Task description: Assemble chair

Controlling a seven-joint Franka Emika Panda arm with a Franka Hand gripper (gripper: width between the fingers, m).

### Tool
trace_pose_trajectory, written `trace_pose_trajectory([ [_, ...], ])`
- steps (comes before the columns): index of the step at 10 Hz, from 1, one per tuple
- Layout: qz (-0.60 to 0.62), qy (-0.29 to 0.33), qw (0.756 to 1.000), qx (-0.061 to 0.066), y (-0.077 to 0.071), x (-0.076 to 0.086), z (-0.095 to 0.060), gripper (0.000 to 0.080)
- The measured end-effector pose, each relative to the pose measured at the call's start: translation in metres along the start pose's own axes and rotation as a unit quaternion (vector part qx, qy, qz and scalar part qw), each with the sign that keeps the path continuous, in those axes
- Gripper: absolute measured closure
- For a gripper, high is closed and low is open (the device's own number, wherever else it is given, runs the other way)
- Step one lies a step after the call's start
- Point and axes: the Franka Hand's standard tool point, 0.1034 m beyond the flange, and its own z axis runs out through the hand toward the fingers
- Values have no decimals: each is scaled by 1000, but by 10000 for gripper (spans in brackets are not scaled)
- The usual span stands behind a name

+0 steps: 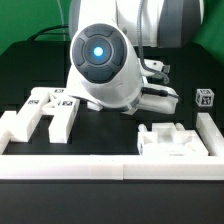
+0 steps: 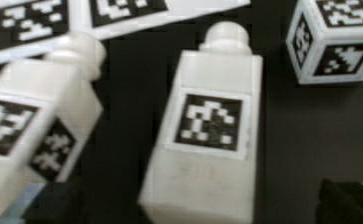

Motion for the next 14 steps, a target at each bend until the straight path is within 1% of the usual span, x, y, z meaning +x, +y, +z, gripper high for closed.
trace_pose_trajectory([
  [3,-1,1,1000,-2,-2,2,3,151],
  [4,-1,0,1000,-2,-2,2,3,239],
  [5,-1,0,1000,-2,-2,2,4,372],
  [6,-1,0,1000,-2,-2,2,4,372],
  [7,-1,-1,1000,-2,-2,2,3,510],
  [12,-7,-1,1000,-2,0,1,1,510],
  [13,-10,-3,1000,-2,1,-4,-5,510],
  [14,-13,-7,1000,-3,0,-11,-15,509],
])
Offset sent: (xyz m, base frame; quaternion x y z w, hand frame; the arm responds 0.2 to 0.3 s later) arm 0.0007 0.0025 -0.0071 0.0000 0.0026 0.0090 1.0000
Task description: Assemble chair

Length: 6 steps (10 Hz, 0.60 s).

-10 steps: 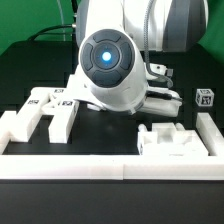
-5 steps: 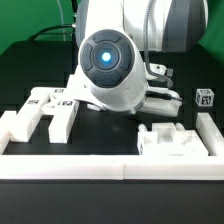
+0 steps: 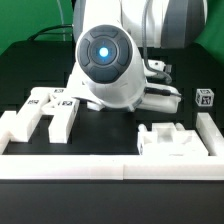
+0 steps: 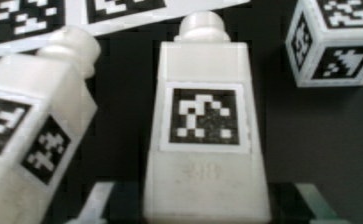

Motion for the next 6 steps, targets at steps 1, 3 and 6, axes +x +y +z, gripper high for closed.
trace_pose_trajectory([
  [1,-5,5,1000,-1,-4,-8,-14,509],
  [3,-6,16,1000,2,-5,-9,-20,509],
  [6,-7,43,999,5,-8,-1,-24,509],
])
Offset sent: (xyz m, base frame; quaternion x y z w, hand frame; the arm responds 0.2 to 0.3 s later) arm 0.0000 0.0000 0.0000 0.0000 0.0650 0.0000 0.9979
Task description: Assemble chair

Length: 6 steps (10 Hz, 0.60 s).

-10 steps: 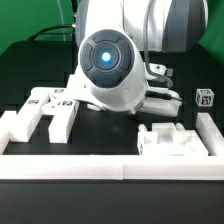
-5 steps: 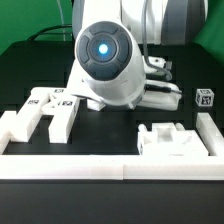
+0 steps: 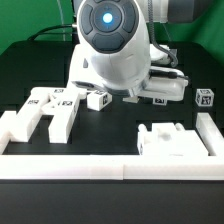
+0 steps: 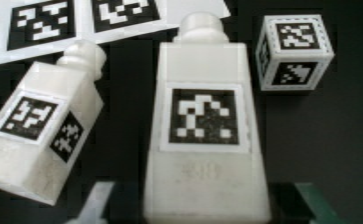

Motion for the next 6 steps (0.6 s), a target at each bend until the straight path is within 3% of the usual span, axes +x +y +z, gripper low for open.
trace_pose_trajectory([
  [2,-4,64,998,6,-7,4,-11,509],
  [4,-15,106,994,9,-20,-4,-43,509],
  [5,-27,151,988,3,-31,-7,-63,509],
  [6,-35,192,981,-18,-40,-11,-70,509],
])
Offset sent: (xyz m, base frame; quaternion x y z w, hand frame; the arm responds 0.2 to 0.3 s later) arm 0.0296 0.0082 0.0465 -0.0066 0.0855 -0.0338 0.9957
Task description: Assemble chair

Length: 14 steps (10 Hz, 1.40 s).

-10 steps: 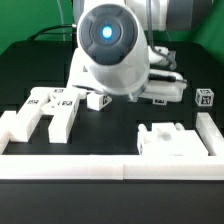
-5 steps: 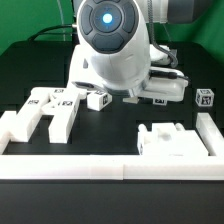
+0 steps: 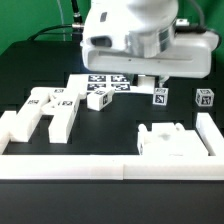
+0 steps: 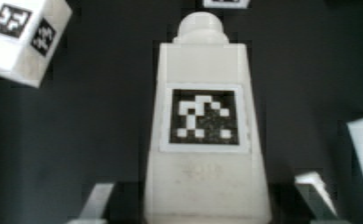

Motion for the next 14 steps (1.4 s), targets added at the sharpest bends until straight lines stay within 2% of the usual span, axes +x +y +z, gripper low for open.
trace_pose_trajectory([
  [1,-3,31,999,5,-5,3,1,509],
  [2,-4,92,996,13,-7,12,-2,509],
  [3,-7,123,992,16,-9,9,-1,509],
  [4,-19,148,989,10,-14,10,-3,509],
  [5,-25,175,984,12,-22,14,-10,509],
  [7,-29,158,987,12,-27,14,-24,509],
  [11,-36,160,986,10,-27,15,-24,509],
  [14,-103,175,979,-4,-39,42,-61,509],
])
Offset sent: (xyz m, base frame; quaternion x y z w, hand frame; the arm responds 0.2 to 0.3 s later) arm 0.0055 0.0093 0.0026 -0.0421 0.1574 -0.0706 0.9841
